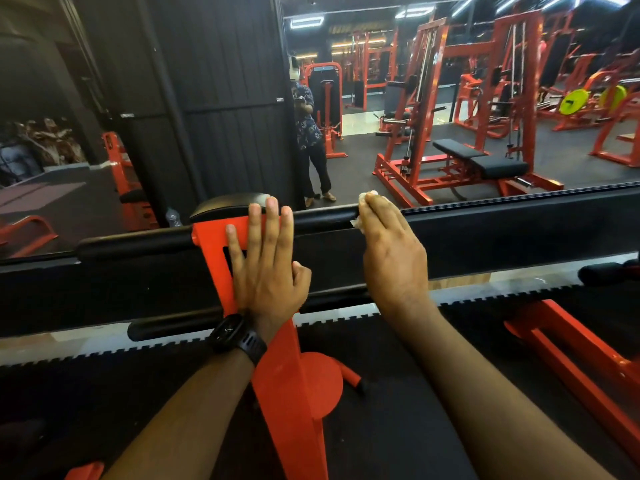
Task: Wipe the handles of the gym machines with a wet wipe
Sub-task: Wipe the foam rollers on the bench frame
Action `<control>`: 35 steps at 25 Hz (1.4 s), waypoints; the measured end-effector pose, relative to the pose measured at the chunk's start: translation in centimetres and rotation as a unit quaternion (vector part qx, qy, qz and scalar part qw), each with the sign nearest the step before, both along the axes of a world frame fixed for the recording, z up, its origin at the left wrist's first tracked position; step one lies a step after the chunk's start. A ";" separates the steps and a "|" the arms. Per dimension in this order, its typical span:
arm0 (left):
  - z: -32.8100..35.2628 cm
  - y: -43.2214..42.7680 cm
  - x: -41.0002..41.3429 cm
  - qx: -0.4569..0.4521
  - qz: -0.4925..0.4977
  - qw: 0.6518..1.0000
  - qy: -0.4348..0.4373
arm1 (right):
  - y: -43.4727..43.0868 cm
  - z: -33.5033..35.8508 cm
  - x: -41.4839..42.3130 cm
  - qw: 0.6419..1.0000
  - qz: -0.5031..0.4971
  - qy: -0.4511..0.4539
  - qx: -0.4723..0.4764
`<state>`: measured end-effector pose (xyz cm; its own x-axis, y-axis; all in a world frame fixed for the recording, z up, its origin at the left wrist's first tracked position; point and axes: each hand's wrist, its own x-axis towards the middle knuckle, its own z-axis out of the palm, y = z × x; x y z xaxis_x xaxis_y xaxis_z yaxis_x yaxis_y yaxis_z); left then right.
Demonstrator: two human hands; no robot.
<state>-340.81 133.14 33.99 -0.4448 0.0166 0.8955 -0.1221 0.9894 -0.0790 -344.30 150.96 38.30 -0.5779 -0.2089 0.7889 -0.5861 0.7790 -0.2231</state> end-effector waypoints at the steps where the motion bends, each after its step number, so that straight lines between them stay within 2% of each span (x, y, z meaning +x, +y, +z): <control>1: -0.1 0.8 0.1 0.007 -0.025 1.000 -0.004 | 0.5 -0.1 0.2 0.999 0.002 -0.007 -0.049; 4: -0.4 4.1 -0.1 0.043 -0.137 0.990 -0.013 | 1.8 -1.0 0.7 0.980 0.001 -0.057 -0.190; 6: -0.8 7.1 -0.6 0.087 -0.242 0.966 -0.024 | 2.9 -1.9 1.0 0.955 0.051 -0.105 -0.271; 9: -0.5 12.5 -2.7 0.216 -0.354 0.909 -0.034 | 6.2 -2.0 0.3 0.874 0.178 -0.182 -0.414; 12: 0.7 17.8 -5.4 0.289 -0.415 0.862 -0.050 | 10.9 -1.7 -1.6 0.815 0.198 -0.216 -0.499; 14: 1.6 21.5 -6.9 0.339 -0.455 0.819 -0.083 | 14.5 -1.7 -2.8 0.793 0.202 -0.216 -0.532; 17: 2.3 27.6 -9.0 0.436 -0.510 0.719 -0.178 | 20.6 -1.8 -3.9 0.793 0.196 -0.197 -0.542; 18: 2.3 30.1 -9.8 0.442 -0.523 0.701 -0.200 | 23.1 -1.8 -4.2 0.797 0.184 -0.189 -0.543; 22: 2.7 41.4 -11.9 0.453 -0.562 0.651 -0.233 | 33.5 -1.8 -4.5 0.804 0.122 -0.166 -0.557; 25: 2.7 50.4 -12.6 0.458 -0.590 0.618 -0.246 | 41.9 -1.7 -3.9 0.793 0.083 -0.157 -0.583; 27: 2.5 56.6 -12.6 0.476 -0.605 0.583 -0.259 | 47.9 -1.7 -2.9 0.791 0.064 -0.148 -0.590; 29: 2.1 62.2 -12.2 0.498 -0.618 0.544 -0.273 | 53.3 -1.9 -1.5 0.805 0.029 -0.133 -0.577; 32: 1.0 68.2 -11.6 0.516 -0.629 0.490 -0.313 | 58.7 -2.7 0.5 0.816 -0.039 -0.123 -0.564; 35: -0.1 73.1 -11.3 0.504 -0.653 0.442 -0.353 | 62.6 -3.9 2.1 0.811 -0.111 -0.099 -0.565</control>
